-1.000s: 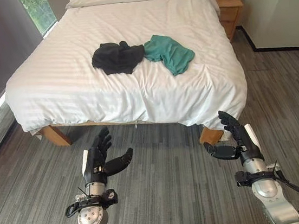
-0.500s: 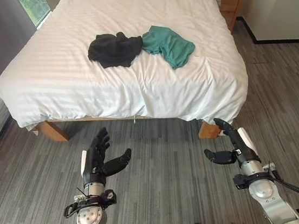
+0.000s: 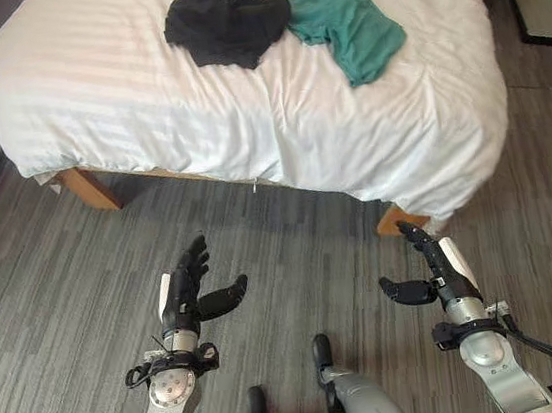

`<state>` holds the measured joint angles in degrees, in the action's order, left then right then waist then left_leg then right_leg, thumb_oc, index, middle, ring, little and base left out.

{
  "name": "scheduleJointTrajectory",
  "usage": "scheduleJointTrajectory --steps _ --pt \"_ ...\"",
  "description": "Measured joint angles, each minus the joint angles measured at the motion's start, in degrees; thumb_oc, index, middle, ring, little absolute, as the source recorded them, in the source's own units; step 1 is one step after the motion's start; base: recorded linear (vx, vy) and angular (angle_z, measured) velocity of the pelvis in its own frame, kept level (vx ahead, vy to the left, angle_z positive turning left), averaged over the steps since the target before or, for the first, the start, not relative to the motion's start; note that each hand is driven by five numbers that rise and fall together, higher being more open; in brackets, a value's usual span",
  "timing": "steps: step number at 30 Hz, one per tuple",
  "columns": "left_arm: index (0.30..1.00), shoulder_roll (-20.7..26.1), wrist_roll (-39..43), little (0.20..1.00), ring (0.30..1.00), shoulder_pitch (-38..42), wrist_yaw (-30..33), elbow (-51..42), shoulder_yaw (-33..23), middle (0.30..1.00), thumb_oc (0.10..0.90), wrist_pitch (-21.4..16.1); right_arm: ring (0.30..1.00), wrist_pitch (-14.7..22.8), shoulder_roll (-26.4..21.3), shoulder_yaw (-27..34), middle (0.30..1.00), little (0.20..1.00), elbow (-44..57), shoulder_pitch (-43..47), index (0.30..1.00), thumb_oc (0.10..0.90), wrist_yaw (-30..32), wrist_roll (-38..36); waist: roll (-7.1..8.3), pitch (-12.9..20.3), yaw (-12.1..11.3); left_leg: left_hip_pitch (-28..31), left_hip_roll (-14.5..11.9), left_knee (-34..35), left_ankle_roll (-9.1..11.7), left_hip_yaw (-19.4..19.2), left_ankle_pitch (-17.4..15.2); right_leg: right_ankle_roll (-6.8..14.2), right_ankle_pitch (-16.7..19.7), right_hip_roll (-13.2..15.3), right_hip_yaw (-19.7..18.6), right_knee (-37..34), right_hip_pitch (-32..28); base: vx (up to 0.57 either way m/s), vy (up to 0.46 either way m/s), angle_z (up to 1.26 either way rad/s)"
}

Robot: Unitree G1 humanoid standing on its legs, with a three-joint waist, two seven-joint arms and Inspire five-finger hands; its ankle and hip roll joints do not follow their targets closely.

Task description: Pick up bed clothes into laundry basket.

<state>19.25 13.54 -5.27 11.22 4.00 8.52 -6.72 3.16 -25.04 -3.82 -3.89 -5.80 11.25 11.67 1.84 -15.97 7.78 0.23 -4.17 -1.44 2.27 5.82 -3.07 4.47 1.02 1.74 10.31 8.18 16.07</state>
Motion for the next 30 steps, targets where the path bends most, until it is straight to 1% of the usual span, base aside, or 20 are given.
scheduleJointTrajectory --steps 2,3,5,7,8,10,12,14,15,17,19,21,22,23,25,26,27,28,29,30 --pt "0.900 0.10 -0.23 0.900 0.900 -2.37 -1.18 -0.40 0.65 0.900 0.800 -0.02 0.900 0.18 -0.66 1.09 0.900 0.900 0.31 -0.30 0.900 0.800 0.56 2.08 -1.32 0.86 1.52 5.47 -1.22 -6.01 2.99 -0.15 -0.07 -4.73 -2.08 -1.47 0.53 0.55 -3.54 0.47 -0.258 0.23" --pt "0.900 -0.33 -0.18 0.900 0.900 -2.69 -1.49 -0.64 0.79 0.900 0.800 -0.09 0.900 0.19 -0.90 2.35 0.900 0.900 0.38 -0.49 0.900 0.800 0.86 2.69 -2.19 1.38 2.25 4.34 -1.59 -12.55 4.90 -0.40 -0.05 -5.81 -2.23 -1.98 0.50 0.23 -4.50 0.19 -0.143 0.11" --pt "0.900 -0.89 -0.11 0.900 0.900 -1.79 -1.66 -0.68 0.85 0.900 0.800 -0.29 0.900 0.09 -1.62 4.73 0.900 0.900 0.41 -0.04 0.900 0.800 1.48 2.99 -2.88 1.55 2.45 0.56 -1.60 -28.53 9.55 -0.48 3.50 -8.05 -1.59 -2.47 -0.21 -0.60 -5.42 0.24 -0.226 -0.08" --pt "0.900 -1.13 -0.02 0.900 0.900 -0.51 -1.64 -0.26 0.87 0.900 0.800 -0.31 0.900 -0.15 -1.49 6.03 0.900 0.900 0.26 0.61 0.900 0.800 2.46 2.95 -2.27 1.40 2.27 -2.85 -1.74 -36.52 10.51 -2.39 5.60 -10.47 -2.48 -2.42 -1.85 -1.21 -6.97 0.37 -0.264 -0.19" --pt "0.900 -1.11 -0.02 0.900 0.900 0.34 -1.64 -0.32 0.98 0.900 0.800 -0.44 0.900 -0.54 -1.35 6.67 0.900 0.900 0.33 0.97 0.900 0.800 3.13 2.94 -0.99 0.71 1.34 -4.84 -1.40 -42.05 9.17 -5.44 4.66 -12.05 -2.24 -2.06 -3.58 -2.61 -8.71 0.38 -0.114 -0.44" --pt "0.900 -0.93 0.03 0.900 0.900 1.45 -1.57 -0.42 1.01 0.900 0.800 -0.46 0.900 -0.72 -1.20 6.55 0.900 0.900 0.54 1.90 0.900 0.800 4.42 2.93 0.93 -0.20 -0.76 -7.93 0.66 -41.60 7.40 -9.52 2.48 -12.13 -2.01 -0.95 -6.93 -4.47 -10.88 0.44 0.020 -0.68" --pt "0.900 -1.29 0.00 0.900 0.900 0.83 -1.55 -0.42 1.01 0.900 0.800 -0.48 0.900 -0.90 -1.20 6.60 0.900 0.900 0.71 2.78 0.900 0.800 5.52 2.96 0.99 -0.39 -1.64 -11.36 1.18 -33.34 4.22 -14.18 0.21 -10.93 -1.28 -0.42 -8.59 -7.42 -14.07 0.55 0.223 -0.58" --pt "0.900 -1.81 -0.15 0.900 0.900 -0.41 -1.53 -0.49 0.79 0.900 0.800 -0.56 0.900 -1.05 -1.42 6.41 0.900 0.900 0.86 2.91 0.900 0.800 6.16 3.17 0.16 -0.08 -2.64 -11.35 1.66 -22.41 3.18 -15.51 -0.12 -9.28 -1.08 -0.86 -10.09 -9.90 -16.38 0.43 0.175 -0.66" --pt "0.900 -2.18 -0.15 0.900 0.900 -2.00 -1.41 -0.61 0.77 0.900 0.800 -0.65 0.900 -1.06 -1.95 6.60 0.900 0.900 1.49 3.46 0.900 0.800 7.51 3.56 -1.70 0.44 -4.05 -11.22 1.85 -6.63 3.21 -15.02 1.66 -9.24 -0.92 -2.21 -12.21 -11.08 -17.69 0.31 0.104 -0.71" --pt "0.900 -2.45 -0.14 0.900 0.900 -2.28 -1.30 -0.05 0.90 0.900 0.800 -0.58 0.900 -1.47 -2.26 7.25 0.900 0.900 2.06 3.37 0.900 0.800 9.58 4.08 -3.50 0.49 -3.87 -12.11 0.68 2.09 2.87 -15.30 5.91 -8.48 -1.41 -3.56 -12.28 -13.35 -21.16 0.31 0.107 -0.43" --pt "0.900 -2.71 -0.16 0.900 0.900 -2.83 -1.28 -0.10 1.17 0.900 0.800 -0.57 0.900 -1.54 -3.39 7.80 0.900 0.900 2.75 3.36 0.900 0.800 10.59 5.42 -3.91 0.80 -3.97 -12.70 0.01 2.06 2.17 -16.50 8.49 -7.13 -2.97 -3.53 -12.39 -13.35 -23.12 0.32 0.123 -0.26" --pt "0.900 -2.76 -0.22 0.900 0.900 -3.32 -1.30 -0.18 2.18 0.900 0.800 -0.57 0.900 -1.78 -5.25 8.82 0.900 0.900 3.75 3.36 0.900 0.800 11.72 7.16 -5.23 1.53 -3.99 -10.93 0.27 4.00 0.29 -16.54 10.13 -5.72 -4.30 -3.46 -12.38 -13.32 -24.38 0.20 0.081 -0.23" --pt "0.900 -3.16 -0.24 0.900 0.900 -3.89 -1.34 -0.24 2.87 0.900 0.800 -0.56 0.900 -2.07 -7.07 9.68 0.900 0.900 4.51 3.38 0.900 0.800 12.38 8.40 -6.65 2.40 -3.91 -8.54 0.25 5.90 -1.04 -16.42 11.97 -4.32 -5.47 -3.56 -12.47 -13.31 -25.44 0.18 0.066 -0.05" --pt "0.900 -3.19 -0.24 0.900 0.900 -3.56 -1.28 0.03 3.53 0.900 0.800 -0.42 0.900 -2.62 -7.92 10.73 0.900 0.900 4.56 3.64 0.900 0.800 13.52 9.63 -6.14 2.37 -3.61 -6.96 2.07 6.62 -2.66 -16.08 14.48 -2.83 -6.63 -1.98 -12.12 -13.20 -27.09 0.25 0.097 0.05" --pt "0.900 -2.84 -0.25 0.900 0.900 -2.99 -0.84 -0.75 4.33 0.900 0.800 -0.58 0.900 -3.11 -8.64 11.73 0.900 0.900 4.54 4.64 0.900 0.800 14.54 10.71 -4.92 2.92 -4.02 -5.94 4.53 6.58 -4.25 -15.71 13.13 -1.06 -7.44 0.43 -11.95 -12.08 -27.62 0.15 0.091 0.18" --pt "0.900 -2.49 -0.22 0.900 0.900 -2.46 -0.59 -0.33 4.71 0.900 0.800 -0.57 0.900 -4.07 -9.92 10.87 0.900 0.900 3.66 7.38 0.900 0.800 14.61 10.79 -4.75 2.84 -4.20 -4.78 5.27 6.57 -4.92 -15.57 11.91 0.89 -8.97 0.87 -11.69 -8.67 -27.10 0.12 0.082 -0.02" --pt "0.900 -1.85 -0.19 0.900 0.900 -1.96 -0.32 0.13 5.02 0.900 0.800 -0.51 0.900 -4.42 -11.52 8.77 0.900 0.900 0.48 11.75 0.900 0.800 14.98 10.99 -4.80 2.74 -4.89 -3.79 5.08 6.54 -5.06 -15.11 11.97 4.40 -12.11 1.51 -11.62 1.29 -22.76 0.08 0.042 -0.19" --pt "0.900 -1.30 -0.18 0.900 0.900 -1.49 -0.27 0.36 5.35 0.900 0.800 -0.59 0.900 -4.58 -12.81 7.41 0.900 0.900 -1.80 13.92 0.900 0.800 15.33 11.16 -4.48 2.52 -5.83 -3.01 4.96 6.56 -5.34 -14.37 11.75 5.81 -13.24 1.42 -11.96 9.58 -19.46 0.17 0.028 -0.11" --pt "0.900 0.19 -0.15 0.900 0.900 -0.65 -0.23 0.55 6.59 0.900 0.800 -0.67 0.900 -5.30 -17.44 4.07 0.900 0.900 -5.63 17.29 0.900 0.800 15.58 11.18 -4.36 2.30 -7.01 -1.21 4.84 6.54 -7.01 -11.36 10.48 5.90 -15.22 2.25 -11.32 22.51 -13.08 0.12 -0.006 0.05" --pt "0.900 0.34 -0.13 0.900 0.900 -0.52 -0.16 0.33 6.47 0.900 0.800 -1.03 0.900 -5.34 -18.85 3.12 0.900 0.900 -6.68 19.16 0.900 0.800 15.89 11.28 -4.06 2.28 -7.10 -0.67 5.12 6.52 -7.49 -11.06 9.67 5.44 -15.48 3.74 -10.42 23.94 -11.34 0.18 -0.017 0.22"
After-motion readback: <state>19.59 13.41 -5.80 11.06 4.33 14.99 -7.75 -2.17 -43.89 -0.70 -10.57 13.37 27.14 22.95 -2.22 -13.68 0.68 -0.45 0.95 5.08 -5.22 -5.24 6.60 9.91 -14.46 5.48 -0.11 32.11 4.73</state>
